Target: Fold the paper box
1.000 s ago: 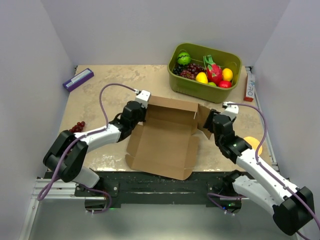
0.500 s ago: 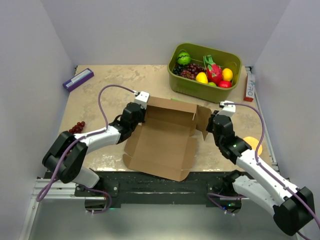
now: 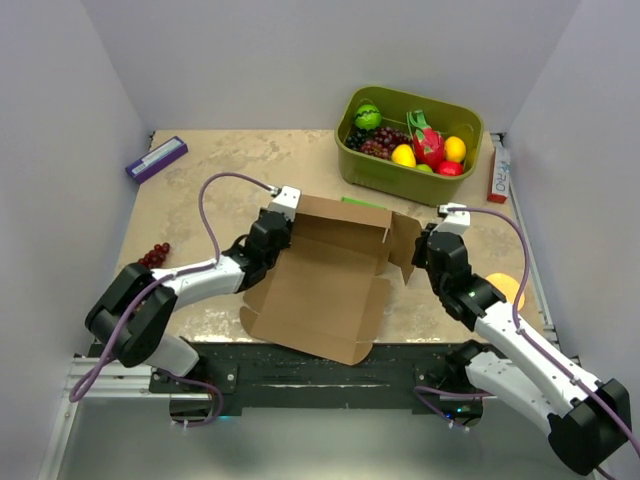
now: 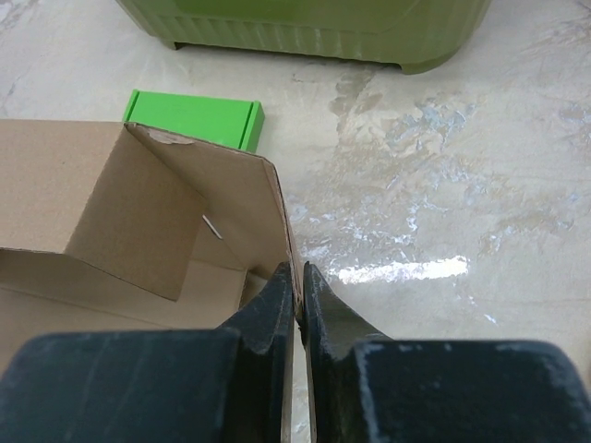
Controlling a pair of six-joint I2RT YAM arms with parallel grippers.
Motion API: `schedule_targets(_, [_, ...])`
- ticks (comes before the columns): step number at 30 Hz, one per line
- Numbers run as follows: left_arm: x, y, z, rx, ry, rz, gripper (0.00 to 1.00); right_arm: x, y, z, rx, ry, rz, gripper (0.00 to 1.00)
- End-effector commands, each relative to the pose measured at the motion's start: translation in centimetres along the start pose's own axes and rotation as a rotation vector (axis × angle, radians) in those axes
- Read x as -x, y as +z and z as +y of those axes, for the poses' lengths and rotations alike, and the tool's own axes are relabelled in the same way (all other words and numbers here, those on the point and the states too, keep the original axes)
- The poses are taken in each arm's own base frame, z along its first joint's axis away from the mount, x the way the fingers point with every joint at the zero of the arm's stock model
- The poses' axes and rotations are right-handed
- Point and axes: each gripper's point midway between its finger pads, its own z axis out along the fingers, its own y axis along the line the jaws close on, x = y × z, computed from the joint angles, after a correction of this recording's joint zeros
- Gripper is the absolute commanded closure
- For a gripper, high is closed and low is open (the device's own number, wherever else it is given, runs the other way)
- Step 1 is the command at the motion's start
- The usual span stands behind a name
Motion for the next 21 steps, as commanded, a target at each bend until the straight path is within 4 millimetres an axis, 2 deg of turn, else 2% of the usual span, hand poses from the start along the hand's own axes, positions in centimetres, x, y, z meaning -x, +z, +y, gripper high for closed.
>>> schedule_targets(1, [-2.7, -0.6, 4.3, 0.195, 0.13, 0.082, 0.96, 3.3, -0.6, -1.6, -0.087, 0.02, -0.095, 0.93])
schedule_targets(3, [-2.6, -0.5, 3.1, 0.129, 0.105, 0.067, 0.94, 3.0, -0.5, -1.6, -0.087, 0.019, -0.09, 0.92])
schedule_targets(6, [-1.9, -0.7, 1.4, 0.03, 0.037, 0.033, 0.78, 2.7, -0.4, -1.6, -0.086, 0.024, -0.084, 0.91])
schedule_targets(7, [-1.6, -1.0, 1.1, 0.007, 0.026, 0.021, 0.69, 2.6, -0.3, -1.5, -0.085, 0.026, -0.081, 0.9])
schedule_targets(8, [-1.5, -1.1, 0.6, -0.026, 0.014, 0.015, 0.64, 2.5, -0.3, -1.4, -0.079, 0.029, -0.077, 0.9])
schedule_targets(9, [-1.2, -1.3, 0.4, -0.041, 0.004, 0.007, 0.6, 2.5, -0.3, -1.3, -0.077, 0.033, -0.078, 0.89])
schedule_targets(10, [-1.1, -1.6, 0.3, -0.053, -0.003, -0.002, 0.5, 2.6, -0.3, -1.2, -0.074, 0.033, -0.078, 0.88])
schedule_targets(13, [-1.0, -2.2, 0.5, -0.068, -0.03, -0.014, 0.38, 2.7, -0.3, -1.0, -0.064, 0.039, -0.077, 0.87])
schedule_targets(16, [-1.5, -2.6, 0.6, -0.091, -0.064, -0.017, 0.32, 2.8, -0.3, -0.9, -0.057, 0.043, -0.078, 0.87])
schedule_targets(21, [-1.9, -3.0, -0.9, -0.185, -0.106, -0.036, 0.27, 2.7, -0.3, -0.7, -0.048, 0.056, -0.074, 0.86])
